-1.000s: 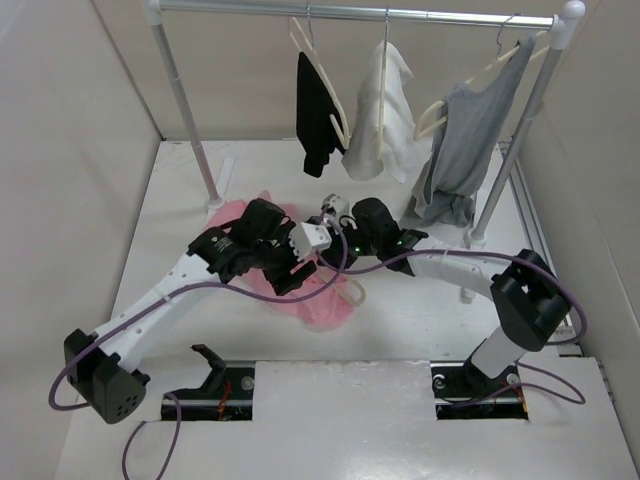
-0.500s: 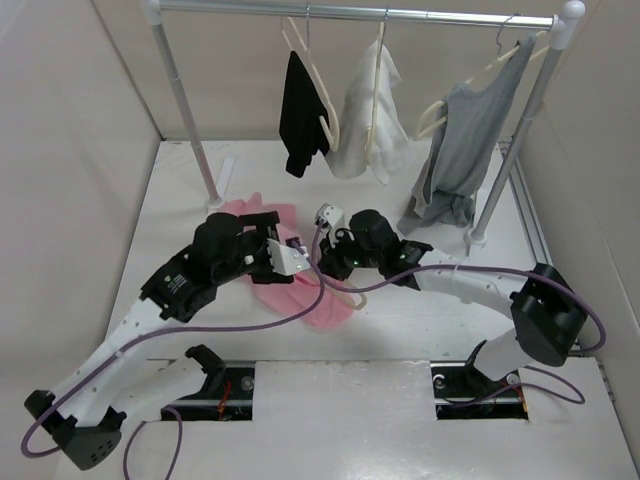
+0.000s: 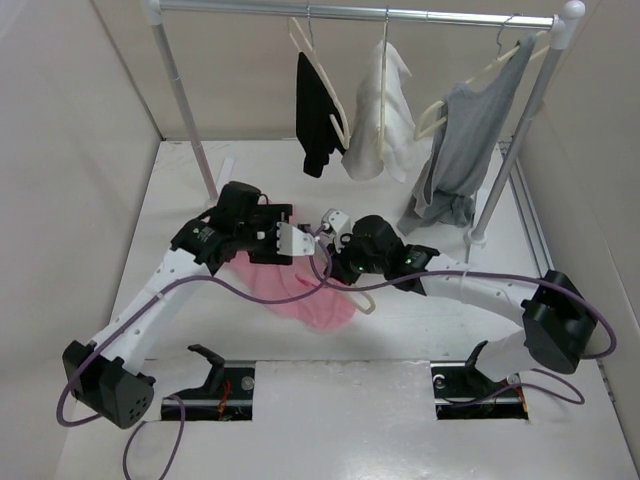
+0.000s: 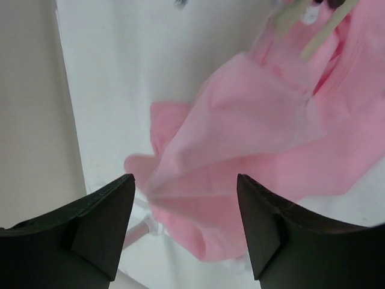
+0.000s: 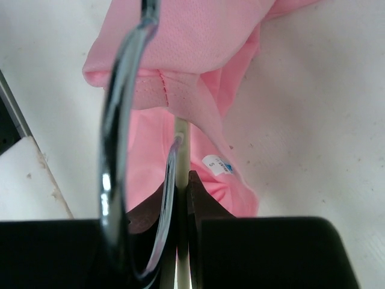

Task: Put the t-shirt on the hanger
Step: Place tshirt on hanger

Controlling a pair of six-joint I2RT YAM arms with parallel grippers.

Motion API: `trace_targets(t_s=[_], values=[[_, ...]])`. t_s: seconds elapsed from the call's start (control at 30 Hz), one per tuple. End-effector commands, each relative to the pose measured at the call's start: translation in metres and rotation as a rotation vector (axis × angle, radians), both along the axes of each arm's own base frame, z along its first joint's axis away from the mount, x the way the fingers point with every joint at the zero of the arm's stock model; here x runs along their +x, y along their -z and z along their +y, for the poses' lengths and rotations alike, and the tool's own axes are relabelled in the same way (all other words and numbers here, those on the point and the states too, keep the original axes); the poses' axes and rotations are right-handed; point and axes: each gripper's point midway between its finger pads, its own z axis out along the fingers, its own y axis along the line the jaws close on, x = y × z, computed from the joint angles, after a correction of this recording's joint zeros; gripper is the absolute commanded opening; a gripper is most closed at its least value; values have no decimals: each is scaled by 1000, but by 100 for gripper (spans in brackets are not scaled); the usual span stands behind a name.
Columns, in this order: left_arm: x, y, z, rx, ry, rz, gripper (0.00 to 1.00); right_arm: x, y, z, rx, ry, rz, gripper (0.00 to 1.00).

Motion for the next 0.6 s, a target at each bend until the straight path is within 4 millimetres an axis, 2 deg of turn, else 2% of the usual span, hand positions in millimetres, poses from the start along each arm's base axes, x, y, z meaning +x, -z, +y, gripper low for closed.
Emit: trace_targets(t_s=[0.0, 0.07, 0.13, 0.17, 0.23, 0.33, 0.4, 0.43, 0.47, 0.5, 0.53, 0.57], values=[[11, -3, 39, 66, -61, 4, 66, -9, -54, 14, 133, -77, -128, 0], [7, 9, 44, 89, -53, 19, 69, -7, -53, 13, 126, -74, -140, 0], [3, 3, 38, 51, -23, -15, 71, -11, -49, 13, 108, -88, -134, 0], [3, -2, 35, 20, -26, -22, 76, -11, -49, 13, 105, -92, -141, 0], [1, -14, 22, -26, -4, -53, 80, -11, -50, 12, 95, -97, -143, 0], [0, -12, 14, -33, 11, -49, 82, -15, -57, 12, 106, -110, -163, 0], [4, -4, 18, -11, -33, -23, 82, -18, -59, 8, 106, -110, -163, 0], [14, -2, 24, 0, -76, -9, 82, -19, -67, 7, 122, -110, -177, 0], [12, 5, 33, 17, -97, 39, 82, -19, -66, 4, 119, -100, -181, 0], [17, -3, 39, -1, -117, 55, 82, -19, -68, 1, 116, -91, -185, 0], [20, -3, 47, -5, -126, 75, 82, -20, -67, 0, 116, -91, -185, 0], [23, 6, 70, 0, -182, 140, 82, -21, -72, -2, 127, -90, -194, 0]])
